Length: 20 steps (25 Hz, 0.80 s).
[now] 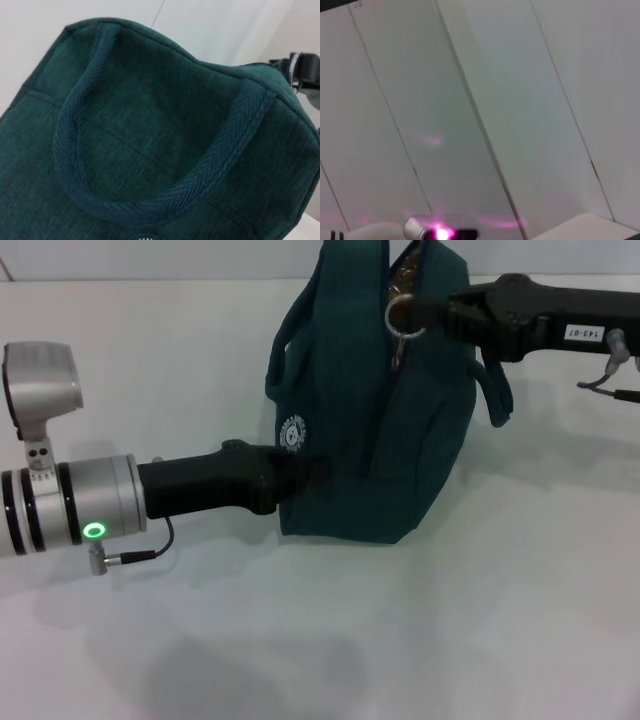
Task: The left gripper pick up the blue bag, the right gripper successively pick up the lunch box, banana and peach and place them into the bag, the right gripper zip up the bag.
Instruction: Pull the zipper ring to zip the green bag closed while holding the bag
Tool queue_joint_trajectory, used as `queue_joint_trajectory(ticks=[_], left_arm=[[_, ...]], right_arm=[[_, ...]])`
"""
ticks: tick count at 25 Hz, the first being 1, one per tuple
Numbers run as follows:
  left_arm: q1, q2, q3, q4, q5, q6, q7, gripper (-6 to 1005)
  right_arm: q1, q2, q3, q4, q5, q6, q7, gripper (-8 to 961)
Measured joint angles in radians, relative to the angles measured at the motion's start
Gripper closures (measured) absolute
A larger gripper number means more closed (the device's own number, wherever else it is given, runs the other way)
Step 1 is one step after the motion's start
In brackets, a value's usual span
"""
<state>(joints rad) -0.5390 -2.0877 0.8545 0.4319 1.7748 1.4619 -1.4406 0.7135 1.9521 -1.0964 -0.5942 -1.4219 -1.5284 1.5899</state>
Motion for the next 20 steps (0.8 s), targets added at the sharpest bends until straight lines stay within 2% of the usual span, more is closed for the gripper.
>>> queue_joint_trajectory(ticks=[7,13,20], left_arm=[[0.001,0.000,0.019,-0.024,-0.001,0.002,0.021,924],[0.005,0.000,0.072,-0.025,-0.004,0.011,0.024,912],[0.024,-0.002,0.085,-0.033,-0.058,0.074,0.085,884]], right_arm=[[0.000,-0.003,0.046,0.012,0.000,-0.002,0.037,946],[0.002,-0.005,0.059,0.028,0.000,0.003,0.048,946],[0.003,0.008,0.057,0.028,-0.003,-0.006,0.048,946]])
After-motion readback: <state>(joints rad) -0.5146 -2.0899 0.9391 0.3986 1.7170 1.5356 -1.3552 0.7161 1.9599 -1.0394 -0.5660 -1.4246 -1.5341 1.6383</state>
